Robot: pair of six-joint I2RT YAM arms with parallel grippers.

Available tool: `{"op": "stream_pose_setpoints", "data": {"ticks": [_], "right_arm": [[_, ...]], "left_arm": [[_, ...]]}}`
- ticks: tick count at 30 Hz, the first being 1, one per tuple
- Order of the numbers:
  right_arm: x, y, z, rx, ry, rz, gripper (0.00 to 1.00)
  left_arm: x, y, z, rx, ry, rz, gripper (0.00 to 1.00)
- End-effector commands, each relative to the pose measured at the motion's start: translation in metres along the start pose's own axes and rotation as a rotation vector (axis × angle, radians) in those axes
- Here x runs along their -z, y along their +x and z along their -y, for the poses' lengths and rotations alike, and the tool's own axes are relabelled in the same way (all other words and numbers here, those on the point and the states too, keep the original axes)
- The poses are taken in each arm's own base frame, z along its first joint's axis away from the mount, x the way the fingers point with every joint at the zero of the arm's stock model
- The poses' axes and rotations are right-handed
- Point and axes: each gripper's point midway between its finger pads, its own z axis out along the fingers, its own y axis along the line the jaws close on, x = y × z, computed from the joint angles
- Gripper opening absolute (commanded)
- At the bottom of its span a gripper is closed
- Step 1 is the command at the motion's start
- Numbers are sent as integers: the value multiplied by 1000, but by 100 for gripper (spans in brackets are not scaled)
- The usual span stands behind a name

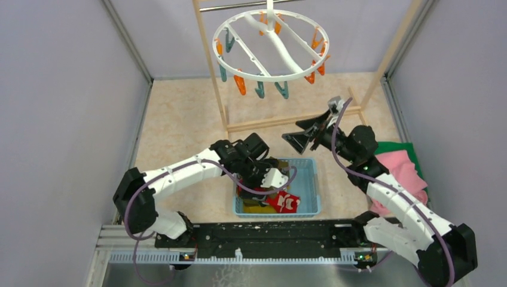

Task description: Remove the socks clipped to the hanger

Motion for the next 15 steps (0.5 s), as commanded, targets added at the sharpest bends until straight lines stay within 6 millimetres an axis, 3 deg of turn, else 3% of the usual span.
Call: {"op": "stream_pose_setpoints", "data": {"ticks": [1,4,9,12,15], "right_arm": [[23,62,3,-120,16,-120,93],[32,108,-2,-191,-7,-182,81],[24,174,-17,-232,-37,-321,71],[24,206,-9,-260,5,-389,67],[37,239,6,-291,73,-457,62]], "left_arm": [[46,-24,-32,-35,-167,47,99],[64,-20,-39,18,-211,62,99],[103,2,-67,138,-356,130,99],[132,21,-82,218,-465,185,99],[154,44,-89,294,-560,217,99]]}}
